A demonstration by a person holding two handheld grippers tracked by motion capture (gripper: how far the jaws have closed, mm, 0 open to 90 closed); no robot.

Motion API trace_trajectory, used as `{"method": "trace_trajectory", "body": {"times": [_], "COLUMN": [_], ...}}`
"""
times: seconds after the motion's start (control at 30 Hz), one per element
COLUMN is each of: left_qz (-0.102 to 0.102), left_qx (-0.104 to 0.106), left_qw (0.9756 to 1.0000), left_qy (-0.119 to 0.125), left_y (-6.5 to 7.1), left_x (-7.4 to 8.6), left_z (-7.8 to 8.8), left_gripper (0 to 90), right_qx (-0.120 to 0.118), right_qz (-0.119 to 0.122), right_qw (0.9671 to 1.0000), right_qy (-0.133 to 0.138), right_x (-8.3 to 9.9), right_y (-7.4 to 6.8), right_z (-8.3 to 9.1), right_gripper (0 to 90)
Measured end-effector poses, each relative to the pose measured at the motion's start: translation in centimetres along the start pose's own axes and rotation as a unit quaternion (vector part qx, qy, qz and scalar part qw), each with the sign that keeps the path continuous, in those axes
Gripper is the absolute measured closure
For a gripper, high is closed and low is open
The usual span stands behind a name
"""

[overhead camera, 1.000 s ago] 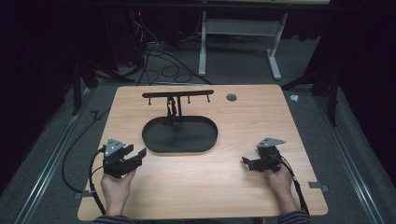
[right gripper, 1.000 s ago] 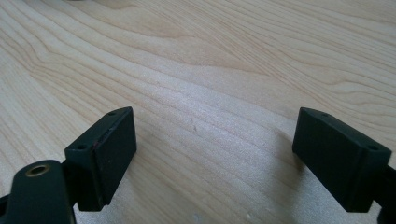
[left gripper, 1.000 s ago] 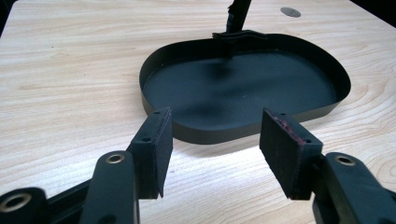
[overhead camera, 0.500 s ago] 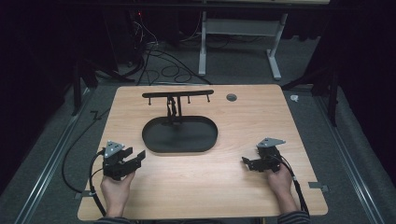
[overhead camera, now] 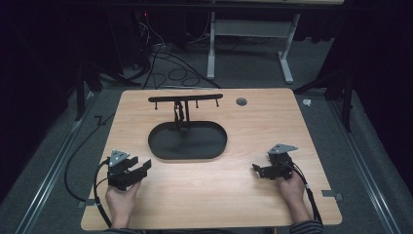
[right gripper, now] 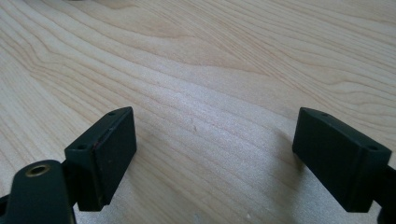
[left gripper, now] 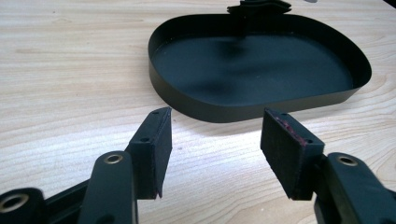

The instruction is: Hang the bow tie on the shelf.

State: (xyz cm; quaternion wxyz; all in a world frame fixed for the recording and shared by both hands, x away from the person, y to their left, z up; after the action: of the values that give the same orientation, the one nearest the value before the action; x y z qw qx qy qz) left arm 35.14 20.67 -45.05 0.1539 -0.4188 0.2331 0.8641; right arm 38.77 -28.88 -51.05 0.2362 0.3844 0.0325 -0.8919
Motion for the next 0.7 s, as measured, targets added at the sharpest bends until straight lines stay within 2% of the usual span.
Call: {"method": "trace_trajectory", "body": {"times": [0.7], "left_qz": [0.012], "left_qx": [0.002], "left_qw": [0.9999], "left_qy": [-0.011], "left_y": [-0.2], "left_x": [1.1], "left_z": [-0.9], "left_gripper": [43.5], "right_qx": [0.0], "right_qz": [0.0], "right_qw": [1.0], "right_qy": [0.0], "right_x": [0.0], "right_y": [0.0], "right_z": [0.0], "right_gripper": [14.3]}}
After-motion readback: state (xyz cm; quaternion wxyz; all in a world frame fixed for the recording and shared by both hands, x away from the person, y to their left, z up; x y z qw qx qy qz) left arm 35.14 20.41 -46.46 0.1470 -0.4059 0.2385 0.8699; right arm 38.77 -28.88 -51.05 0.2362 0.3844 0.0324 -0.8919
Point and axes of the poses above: each handheld gripper's, and its own axes: z roughly backward along the jaws, x roughly out of its underside, y roughly to its right, the point moved 1 cm from there along -z, roughly forward along the jaws, and after that the axes turned 9 degrees about x, right-handed, at the moved point
